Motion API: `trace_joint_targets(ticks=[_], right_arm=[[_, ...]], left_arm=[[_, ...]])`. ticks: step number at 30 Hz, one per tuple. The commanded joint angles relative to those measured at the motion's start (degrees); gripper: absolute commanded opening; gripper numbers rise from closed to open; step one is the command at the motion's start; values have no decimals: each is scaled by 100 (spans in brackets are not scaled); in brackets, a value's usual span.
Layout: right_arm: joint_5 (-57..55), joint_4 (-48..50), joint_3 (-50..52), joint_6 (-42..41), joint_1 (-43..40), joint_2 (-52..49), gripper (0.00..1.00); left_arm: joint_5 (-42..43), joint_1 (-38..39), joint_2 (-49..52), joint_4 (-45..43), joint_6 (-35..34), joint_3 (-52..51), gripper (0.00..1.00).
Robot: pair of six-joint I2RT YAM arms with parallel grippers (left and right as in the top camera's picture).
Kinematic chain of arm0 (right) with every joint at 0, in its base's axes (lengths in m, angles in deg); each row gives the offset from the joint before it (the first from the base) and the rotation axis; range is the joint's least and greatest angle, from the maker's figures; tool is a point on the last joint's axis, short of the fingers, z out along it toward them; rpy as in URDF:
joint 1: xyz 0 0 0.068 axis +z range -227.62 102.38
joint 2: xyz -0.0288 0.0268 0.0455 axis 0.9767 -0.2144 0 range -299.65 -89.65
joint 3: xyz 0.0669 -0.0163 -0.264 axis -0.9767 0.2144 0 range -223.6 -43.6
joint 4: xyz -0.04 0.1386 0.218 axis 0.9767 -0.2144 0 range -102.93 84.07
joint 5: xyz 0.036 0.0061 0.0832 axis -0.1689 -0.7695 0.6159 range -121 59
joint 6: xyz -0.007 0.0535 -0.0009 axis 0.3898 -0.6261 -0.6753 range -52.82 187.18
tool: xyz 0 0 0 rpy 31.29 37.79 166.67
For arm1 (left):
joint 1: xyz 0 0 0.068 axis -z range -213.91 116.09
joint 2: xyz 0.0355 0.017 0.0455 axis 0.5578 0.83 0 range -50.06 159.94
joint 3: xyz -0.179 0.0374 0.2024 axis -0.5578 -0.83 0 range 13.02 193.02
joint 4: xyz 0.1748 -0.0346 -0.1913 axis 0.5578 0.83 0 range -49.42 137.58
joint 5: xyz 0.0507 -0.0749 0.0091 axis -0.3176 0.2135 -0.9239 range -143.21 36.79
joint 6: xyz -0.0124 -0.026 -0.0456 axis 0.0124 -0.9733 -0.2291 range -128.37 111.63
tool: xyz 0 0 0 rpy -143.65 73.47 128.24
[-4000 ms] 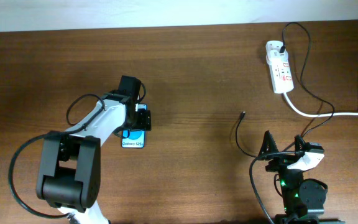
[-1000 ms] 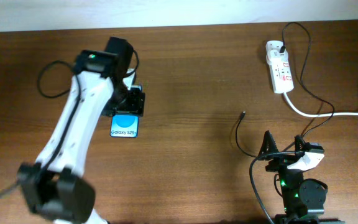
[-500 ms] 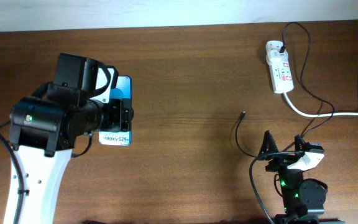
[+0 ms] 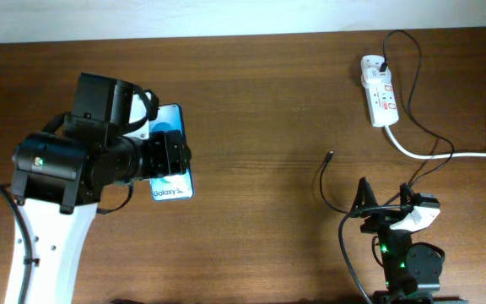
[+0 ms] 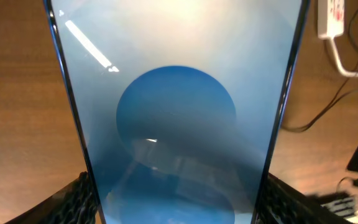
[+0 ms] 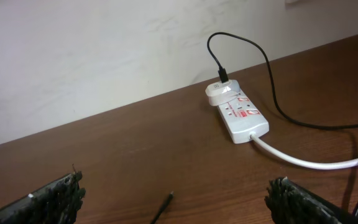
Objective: Plug charger to phone and switch on socket
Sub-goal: 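Lift the phone with the left gripper and tilt it upright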
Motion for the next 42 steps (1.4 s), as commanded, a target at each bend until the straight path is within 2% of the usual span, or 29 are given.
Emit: trace_joint_targets(ticks=[1,10,21,23,26,28,31,32,34,37,40,42], right_arm=[[-50,-31,31,-4,46,50,98],[-48,-31,31,-7,46,50,98],[-48,-31,31,-7,46,50,98],[155,-22,31,-118,48,50,98],[1121,66,31,-212,48,50,98],[2343,153,31,-837,48,50,98],[4544,144,31,-2402,46,50,98],[4933,149,31,-2837,46,50,98],[5368,149,31,-3812,46,50,98],[5309,186,31,-4780,46,50,98],[5165,476,31,-5466,48,50,98],[5265,861,31,-5619,48,50,98]], left_arm=[[103,-24,-105,-52,-796,136,40],[9,-24,35,-52,-1497,103,41],[68,46,944,-55,-2092,94,41],[181,74,1060,-57,-2129,92,41],[214,90,1067,-57,-2337,92,40],[212,87,1067,-59,-2479,94,40],[208,87,1067,-153,-2846,94,40],[210,87,1067,-245,-2865,94,40],[186,87,1071,-382,-3036,94,40],[118,87,1073,-531,-3178,94,40],[72,87,1093,-638,-3178,92,40],[11,87,1156,-682,-3180,92,40]])
